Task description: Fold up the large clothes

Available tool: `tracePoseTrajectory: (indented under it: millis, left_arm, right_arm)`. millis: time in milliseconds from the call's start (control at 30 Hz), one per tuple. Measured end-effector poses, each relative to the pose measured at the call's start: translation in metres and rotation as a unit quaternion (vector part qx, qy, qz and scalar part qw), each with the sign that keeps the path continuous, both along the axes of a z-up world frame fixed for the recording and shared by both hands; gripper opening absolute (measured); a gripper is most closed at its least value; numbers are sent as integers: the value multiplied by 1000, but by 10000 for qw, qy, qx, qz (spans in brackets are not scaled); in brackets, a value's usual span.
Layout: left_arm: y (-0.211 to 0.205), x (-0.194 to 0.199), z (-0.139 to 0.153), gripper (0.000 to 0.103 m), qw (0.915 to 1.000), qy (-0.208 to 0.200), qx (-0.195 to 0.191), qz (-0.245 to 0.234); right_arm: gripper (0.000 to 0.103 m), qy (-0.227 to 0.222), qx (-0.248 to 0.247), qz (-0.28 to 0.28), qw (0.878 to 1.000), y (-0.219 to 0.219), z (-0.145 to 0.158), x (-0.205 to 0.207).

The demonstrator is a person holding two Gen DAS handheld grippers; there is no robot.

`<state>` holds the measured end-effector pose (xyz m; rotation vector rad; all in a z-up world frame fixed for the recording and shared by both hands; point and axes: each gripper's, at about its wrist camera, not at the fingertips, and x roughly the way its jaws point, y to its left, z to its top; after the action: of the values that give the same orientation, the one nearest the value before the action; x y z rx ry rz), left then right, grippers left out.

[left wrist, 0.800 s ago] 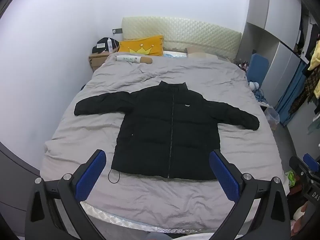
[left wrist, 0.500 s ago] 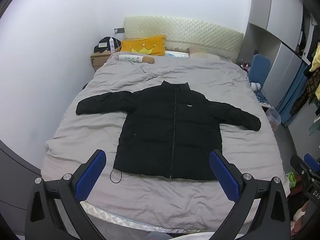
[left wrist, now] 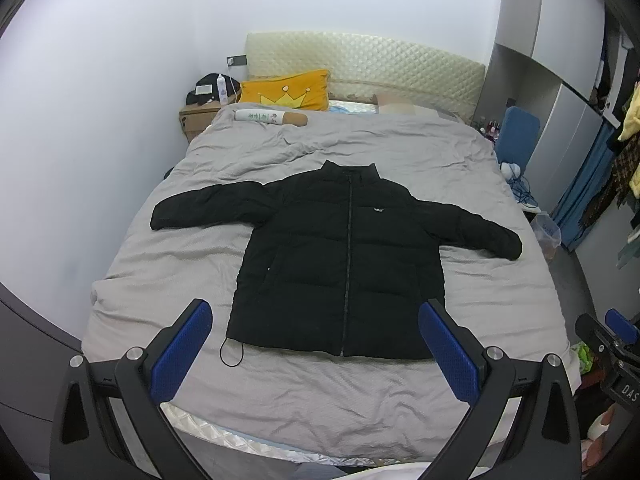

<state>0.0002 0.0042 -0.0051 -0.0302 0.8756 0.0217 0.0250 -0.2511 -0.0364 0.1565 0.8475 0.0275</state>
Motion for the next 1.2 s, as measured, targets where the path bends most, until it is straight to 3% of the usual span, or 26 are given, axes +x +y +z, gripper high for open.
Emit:
tracePoseTrajectory:
  millis: [1200]
  left_arm:
    - [4, 3, 2, 103, 10000, 74, 42, 31]
  right_arm:
    - [103, -5, 9, 44, 10000, -2, -4, 0]
